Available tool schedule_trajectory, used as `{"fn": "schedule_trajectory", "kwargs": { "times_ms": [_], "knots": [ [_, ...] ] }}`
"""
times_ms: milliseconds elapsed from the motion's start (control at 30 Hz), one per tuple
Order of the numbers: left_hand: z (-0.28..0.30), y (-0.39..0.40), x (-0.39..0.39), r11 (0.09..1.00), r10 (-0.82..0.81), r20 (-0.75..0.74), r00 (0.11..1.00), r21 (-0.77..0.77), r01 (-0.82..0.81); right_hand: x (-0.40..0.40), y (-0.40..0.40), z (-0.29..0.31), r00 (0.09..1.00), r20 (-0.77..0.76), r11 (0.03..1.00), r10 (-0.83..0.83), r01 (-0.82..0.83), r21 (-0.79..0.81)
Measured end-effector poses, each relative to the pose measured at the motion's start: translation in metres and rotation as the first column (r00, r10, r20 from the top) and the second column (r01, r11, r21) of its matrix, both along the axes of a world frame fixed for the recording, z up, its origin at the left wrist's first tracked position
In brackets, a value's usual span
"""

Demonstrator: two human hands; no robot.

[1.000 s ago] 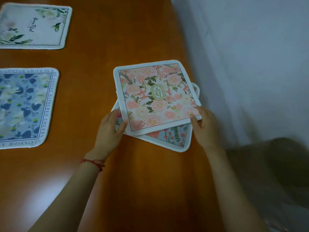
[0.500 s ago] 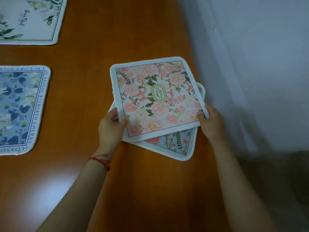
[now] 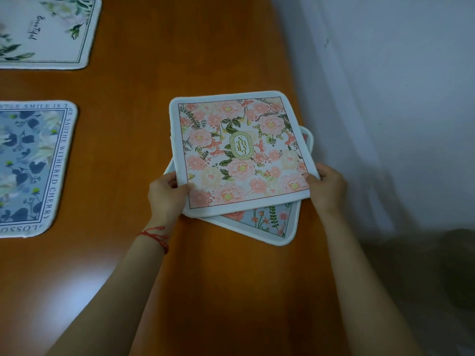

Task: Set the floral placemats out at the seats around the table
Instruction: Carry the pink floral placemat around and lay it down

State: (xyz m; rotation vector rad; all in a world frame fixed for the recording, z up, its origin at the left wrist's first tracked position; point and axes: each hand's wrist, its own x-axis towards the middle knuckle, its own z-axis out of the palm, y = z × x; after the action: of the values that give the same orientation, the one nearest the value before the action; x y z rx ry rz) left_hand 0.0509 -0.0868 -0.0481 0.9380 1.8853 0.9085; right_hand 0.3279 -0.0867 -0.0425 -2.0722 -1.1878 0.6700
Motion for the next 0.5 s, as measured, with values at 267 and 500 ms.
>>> {"fn": "schedule_trajectory", "kwargs": {
  "times_ms": [267,500],
  "knots": [
    [0.003,-0.018,-0.018,0.999,-0.042,-0.010,0.999,-0.028,0.042,-0.012,-0.038,0.000,0.996,-0.068,0.999,-0.050,0.050,-0.011],
    [0.007,-0.050,-0.035,0.994,-0.107,-0.028,0.994,-0.041,0.106,-0.021,-0.090,-0.003,0.993,-0.116,0.997,-0.036,0.027,-0.077]
  ]
}}
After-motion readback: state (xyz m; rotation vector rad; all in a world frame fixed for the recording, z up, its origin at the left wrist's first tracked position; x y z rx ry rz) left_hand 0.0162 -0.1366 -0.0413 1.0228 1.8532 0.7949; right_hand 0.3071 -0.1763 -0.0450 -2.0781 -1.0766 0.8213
